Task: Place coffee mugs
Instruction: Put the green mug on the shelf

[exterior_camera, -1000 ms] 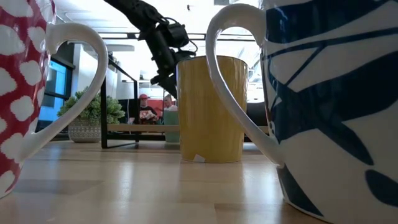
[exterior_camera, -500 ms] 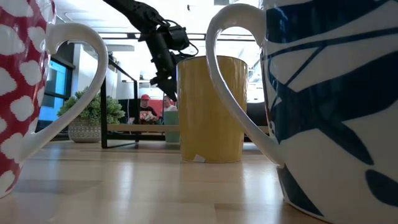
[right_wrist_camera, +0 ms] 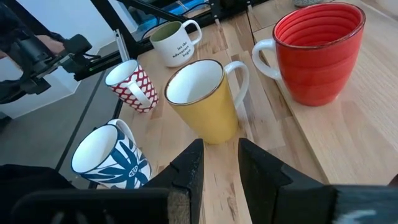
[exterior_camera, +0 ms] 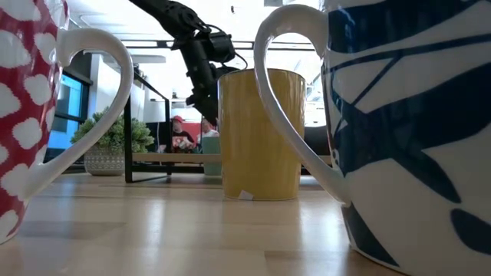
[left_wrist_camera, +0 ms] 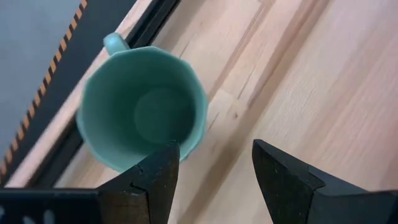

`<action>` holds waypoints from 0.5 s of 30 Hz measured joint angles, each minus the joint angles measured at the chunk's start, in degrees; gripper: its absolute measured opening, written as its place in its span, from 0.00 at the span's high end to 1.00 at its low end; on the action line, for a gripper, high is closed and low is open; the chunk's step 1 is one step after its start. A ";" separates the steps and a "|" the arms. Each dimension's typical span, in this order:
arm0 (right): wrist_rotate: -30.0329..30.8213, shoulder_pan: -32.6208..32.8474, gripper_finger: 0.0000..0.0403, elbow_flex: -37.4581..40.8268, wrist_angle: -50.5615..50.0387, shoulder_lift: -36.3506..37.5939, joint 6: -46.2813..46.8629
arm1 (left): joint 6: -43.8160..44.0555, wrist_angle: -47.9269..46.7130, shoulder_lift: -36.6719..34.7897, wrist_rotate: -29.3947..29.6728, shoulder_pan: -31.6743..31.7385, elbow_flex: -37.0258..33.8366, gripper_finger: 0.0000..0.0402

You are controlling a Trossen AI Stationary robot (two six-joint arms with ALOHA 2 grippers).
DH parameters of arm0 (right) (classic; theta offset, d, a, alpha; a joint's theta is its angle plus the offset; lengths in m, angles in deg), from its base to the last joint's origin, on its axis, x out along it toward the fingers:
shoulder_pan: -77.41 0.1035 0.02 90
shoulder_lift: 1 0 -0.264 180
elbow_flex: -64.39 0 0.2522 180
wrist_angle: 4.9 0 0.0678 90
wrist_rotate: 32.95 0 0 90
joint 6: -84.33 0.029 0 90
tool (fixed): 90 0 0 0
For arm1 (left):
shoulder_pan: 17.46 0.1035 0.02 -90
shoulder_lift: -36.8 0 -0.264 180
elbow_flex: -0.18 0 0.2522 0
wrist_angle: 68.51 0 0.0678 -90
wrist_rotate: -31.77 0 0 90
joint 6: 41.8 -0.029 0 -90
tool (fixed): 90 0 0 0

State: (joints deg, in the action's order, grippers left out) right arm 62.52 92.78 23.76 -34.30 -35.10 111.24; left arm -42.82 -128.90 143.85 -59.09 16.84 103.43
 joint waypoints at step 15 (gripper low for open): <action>0.31 0.00 0.80 0.00 0.01 -0.02 0.05 | 0.85 0.26 4.19 3.56 -0.63 -0.04 0.52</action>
State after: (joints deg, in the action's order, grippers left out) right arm 62.83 92.78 23.76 -34.29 -35.13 111.29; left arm -41.96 -128.64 148.04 -55.53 16.21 103.39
